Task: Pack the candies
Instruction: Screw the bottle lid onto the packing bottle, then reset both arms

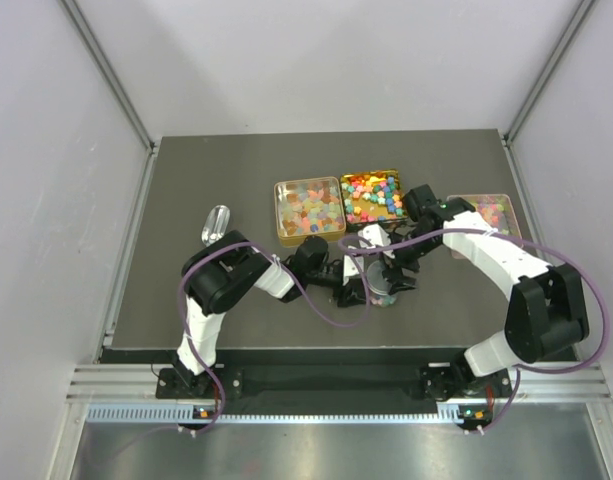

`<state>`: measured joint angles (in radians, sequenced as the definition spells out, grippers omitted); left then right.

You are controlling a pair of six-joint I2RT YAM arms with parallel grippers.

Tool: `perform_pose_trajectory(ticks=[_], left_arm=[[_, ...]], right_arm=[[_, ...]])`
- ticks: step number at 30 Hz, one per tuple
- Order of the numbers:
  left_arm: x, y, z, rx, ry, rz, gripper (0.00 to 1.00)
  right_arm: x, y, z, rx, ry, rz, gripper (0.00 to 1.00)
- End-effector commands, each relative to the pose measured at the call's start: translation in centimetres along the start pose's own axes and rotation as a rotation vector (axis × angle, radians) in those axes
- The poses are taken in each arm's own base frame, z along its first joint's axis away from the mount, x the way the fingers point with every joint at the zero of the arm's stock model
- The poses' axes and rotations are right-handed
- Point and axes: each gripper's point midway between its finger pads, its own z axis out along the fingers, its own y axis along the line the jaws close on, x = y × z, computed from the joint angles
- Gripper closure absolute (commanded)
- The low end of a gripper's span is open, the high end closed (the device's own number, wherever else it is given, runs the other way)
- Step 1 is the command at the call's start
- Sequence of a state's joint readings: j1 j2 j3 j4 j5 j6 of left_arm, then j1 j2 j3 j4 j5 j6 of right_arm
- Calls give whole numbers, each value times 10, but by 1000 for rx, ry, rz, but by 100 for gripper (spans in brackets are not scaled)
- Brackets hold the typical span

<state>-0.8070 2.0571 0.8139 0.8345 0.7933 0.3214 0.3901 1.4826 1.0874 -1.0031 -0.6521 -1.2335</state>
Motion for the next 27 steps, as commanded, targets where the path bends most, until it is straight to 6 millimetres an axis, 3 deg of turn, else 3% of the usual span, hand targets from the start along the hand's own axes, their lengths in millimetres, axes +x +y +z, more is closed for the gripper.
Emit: perform_pose_trajectory(ticks=[1,5,6,7,10,11,13,15,16,18,19,23,27], left_arm=[[116,-22,-26,-73,378,-219,100],[117,-23,-26,-70,381,-211,67],[116,-23,-26,-71,379,-205,47],[115,-24,-26,-68,374,-188,40],[112,-26,-29,-65,377,-176,29],[110,-28,-29,-58,377,-172,2],[99,-27,-34,-49,379,-142,1],[98,-40,-44,-1,421,-151,1],[82,-36,-47,-3,407,-111,1],[72,-41,-58,14,419,-129,1],[52,-37,-60,1,395,-101,1],[7,-28,-71,-46,364,-85,1],[-40,-11,-84,-151,321,-62,1]], right_arm=[[44,36,20,-110,143,215,30],[44,36,22,-115,128,186,22],[43,35,22,-113,123,177,18],[41,35,21,-113,114,160,1],[37,35,17,-107,102,129,0],[37,35,15,-106,101,131,0],[32,32,10,-87,93,110,0],[27,27,4,-68,83,95,0],[23,25,1,-56,74,90,0],[18,19,-4,-36,61,87,0],[11,11,-10,-10,45,83,0],[-10,-10,-31,63,-21,84,0],[-41,-40,-66,155,-133,105,0]])
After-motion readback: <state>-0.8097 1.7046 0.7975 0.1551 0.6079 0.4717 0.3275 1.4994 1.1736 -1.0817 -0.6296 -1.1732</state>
